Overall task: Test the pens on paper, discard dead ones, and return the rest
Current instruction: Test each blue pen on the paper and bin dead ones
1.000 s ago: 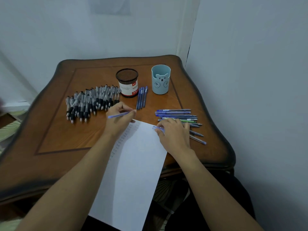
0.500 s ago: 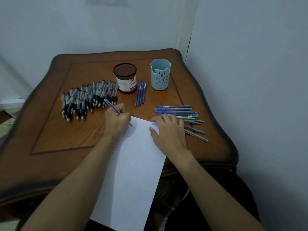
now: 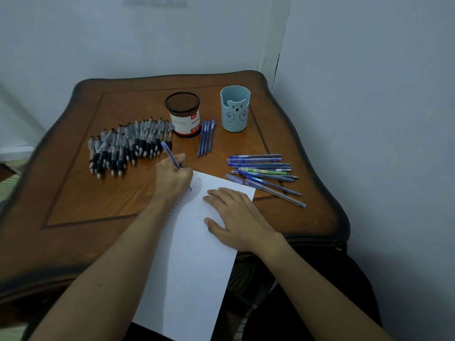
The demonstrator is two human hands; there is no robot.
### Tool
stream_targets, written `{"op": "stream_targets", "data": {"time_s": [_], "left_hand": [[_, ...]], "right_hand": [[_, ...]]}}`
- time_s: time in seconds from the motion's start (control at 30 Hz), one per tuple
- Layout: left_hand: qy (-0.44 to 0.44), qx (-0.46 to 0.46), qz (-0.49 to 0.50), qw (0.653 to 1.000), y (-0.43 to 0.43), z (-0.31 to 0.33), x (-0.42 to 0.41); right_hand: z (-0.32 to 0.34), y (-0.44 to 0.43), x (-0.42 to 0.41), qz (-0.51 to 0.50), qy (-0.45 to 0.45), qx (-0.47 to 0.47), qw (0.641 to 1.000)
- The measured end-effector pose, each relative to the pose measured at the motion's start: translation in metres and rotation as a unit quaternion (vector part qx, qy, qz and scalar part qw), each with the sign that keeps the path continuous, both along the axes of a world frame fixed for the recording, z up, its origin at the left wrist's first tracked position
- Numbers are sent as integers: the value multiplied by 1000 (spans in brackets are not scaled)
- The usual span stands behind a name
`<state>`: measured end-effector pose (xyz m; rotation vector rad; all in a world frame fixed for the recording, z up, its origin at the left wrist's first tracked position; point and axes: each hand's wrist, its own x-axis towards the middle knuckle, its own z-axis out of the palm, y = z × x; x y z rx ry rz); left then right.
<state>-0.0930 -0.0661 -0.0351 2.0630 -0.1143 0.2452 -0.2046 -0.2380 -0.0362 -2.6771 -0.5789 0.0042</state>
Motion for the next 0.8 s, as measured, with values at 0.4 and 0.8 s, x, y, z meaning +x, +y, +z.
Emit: {"op": "stream_targets", "data": {"time_s": [0.4, 0.8], "left_hand": [[-12, 6, -21, 1000, 1, 0, -1], [-36, 15, -43, 998, 1, -1, -2]], "right_hand": [[-1, 0, 1, -6, 14, 12, 1000], [-1, 0, 1, -12, 9, 21, 1000]]}}
